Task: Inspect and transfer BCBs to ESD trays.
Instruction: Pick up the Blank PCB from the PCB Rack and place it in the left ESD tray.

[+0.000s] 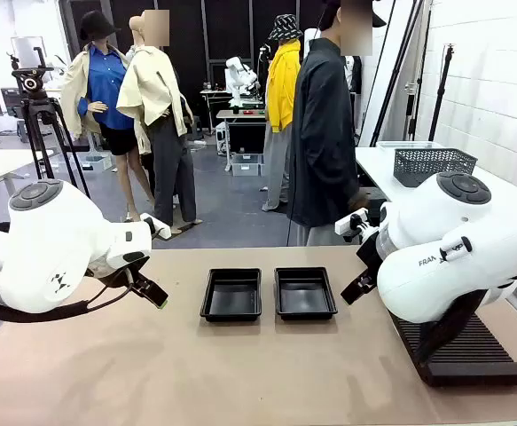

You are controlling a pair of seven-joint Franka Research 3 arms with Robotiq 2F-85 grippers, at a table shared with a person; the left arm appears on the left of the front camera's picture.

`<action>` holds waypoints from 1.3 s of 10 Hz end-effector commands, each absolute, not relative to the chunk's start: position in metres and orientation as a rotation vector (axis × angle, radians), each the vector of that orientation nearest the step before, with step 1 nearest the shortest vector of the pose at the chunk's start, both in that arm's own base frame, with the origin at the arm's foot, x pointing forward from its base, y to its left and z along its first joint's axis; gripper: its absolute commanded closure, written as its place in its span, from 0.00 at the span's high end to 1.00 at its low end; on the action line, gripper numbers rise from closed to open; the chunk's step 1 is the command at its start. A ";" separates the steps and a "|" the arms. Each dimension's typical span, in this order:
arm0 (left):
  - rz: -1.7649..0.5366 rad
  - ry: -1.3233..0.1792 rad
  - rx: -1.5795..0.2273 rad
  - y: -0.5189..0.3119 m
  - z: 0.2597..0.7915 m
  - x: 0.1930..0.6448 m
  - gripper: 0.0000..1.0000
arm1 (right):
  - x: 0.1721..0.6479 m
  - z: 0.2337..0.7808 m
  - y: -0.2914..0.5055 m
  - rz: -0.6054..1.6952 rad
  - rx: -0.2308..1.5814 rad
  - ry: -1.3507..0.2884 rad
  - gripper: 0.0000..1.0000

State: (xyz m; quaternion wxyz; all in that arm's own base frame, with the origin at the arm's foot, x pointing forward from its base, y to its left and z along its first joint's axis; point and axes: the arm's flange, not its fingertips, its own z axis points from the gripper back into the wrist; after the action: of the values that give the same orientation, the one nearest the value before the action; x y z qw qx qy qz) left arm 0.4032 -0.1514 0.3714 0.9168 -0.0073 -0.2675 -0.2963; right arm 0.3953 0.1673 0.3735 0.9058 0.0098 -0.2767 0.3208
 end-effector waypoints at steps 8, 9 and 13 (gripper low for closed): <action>-0.610 -0.551 -0.015 -0.151 0.371 0.403 1.00 | 0.395 0.373 0.167 0.663 0.020 -0.572 1.00; -0.610 -0.551 -0.015 -0.151 0.371 0.403 1.00 | 0.395 0.373 0.167 0.663 0.020 -0.572 1.00; -0.610 -0.551 -0.015 -0.151 0.371 0.403 1.00 | 0.395 0.373 0.167 0.663 0.020 -0.572 1.00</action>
State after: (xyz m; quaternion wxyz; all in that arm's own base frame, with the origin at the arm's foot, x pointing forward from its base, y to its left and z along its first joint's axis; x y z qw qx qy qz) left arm 0.4024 -0.1534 0.3714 0.9160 -0.0065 -0.2675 -0.2988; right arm 0.3953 0.1674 0.3735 0.9057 0.0096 -0.2768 0.3210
